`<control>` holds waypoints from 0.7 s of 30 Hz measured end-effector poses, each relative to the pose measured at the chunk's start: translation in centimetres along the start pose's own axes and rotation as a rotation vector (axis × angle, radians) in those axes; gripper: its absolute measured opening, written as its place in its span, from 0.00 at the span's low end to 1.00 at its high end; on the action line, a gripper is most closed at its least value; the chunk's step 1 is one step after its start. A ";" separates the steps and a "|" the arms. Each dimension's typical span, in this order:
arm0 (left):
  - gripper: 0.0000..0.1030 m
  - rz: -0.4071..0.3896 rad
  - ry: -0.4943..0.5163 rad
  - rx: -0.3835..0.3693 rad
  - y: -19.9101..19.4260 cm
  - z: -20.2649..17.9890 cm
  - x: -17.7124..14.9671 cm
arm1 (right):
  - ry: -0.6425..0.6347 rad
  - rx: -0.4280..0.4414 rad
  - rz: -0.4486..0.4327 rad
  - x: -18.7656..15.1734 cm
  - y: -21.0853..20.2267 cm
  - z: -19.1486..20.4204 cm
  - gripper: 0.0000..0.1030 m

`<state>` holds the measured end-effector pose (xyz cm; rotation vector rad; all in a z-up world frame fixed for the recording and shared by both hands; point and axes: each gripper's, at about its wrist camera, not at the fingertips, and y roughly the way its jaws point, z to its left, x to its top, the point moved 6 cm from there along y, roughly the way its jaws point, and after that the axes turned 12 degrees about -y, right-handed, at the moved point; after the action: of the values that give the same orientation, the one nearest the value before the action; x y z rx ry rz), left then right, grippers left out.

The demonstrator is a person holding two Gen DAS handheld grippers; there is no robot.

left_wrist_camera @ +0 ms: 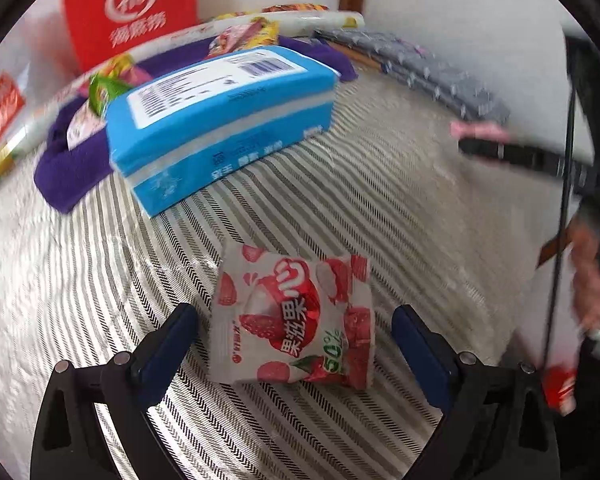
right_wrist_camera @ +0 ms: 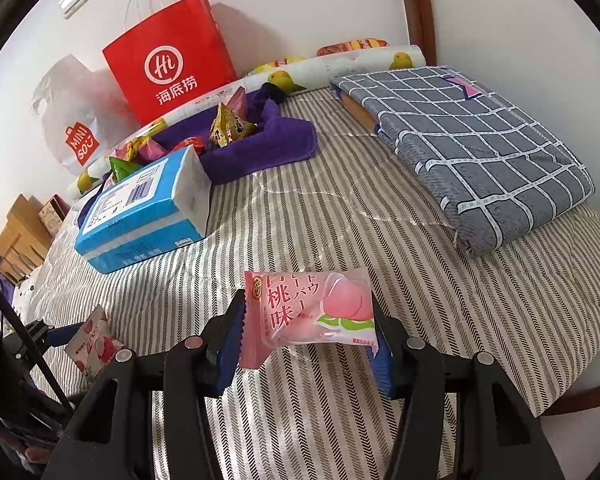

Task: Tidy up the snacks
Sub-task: 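Carry both held packets up over the purple towel pile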

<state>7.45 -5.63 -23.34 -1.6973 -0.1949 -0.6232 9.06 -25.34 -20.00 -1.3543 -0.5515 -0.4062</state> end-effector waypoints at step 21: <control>0.50 -0.045 -0.177 -0.122 -1.7 3.1 0.6 | -0.048 0.041 0.001 0.3 0.3 2.5 0.52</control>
<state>8.12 -2.46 -21.87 -1.8712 -0.3280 -0.5265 9.17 -22.84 -19.74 -1.3274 -0.5963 -0.3605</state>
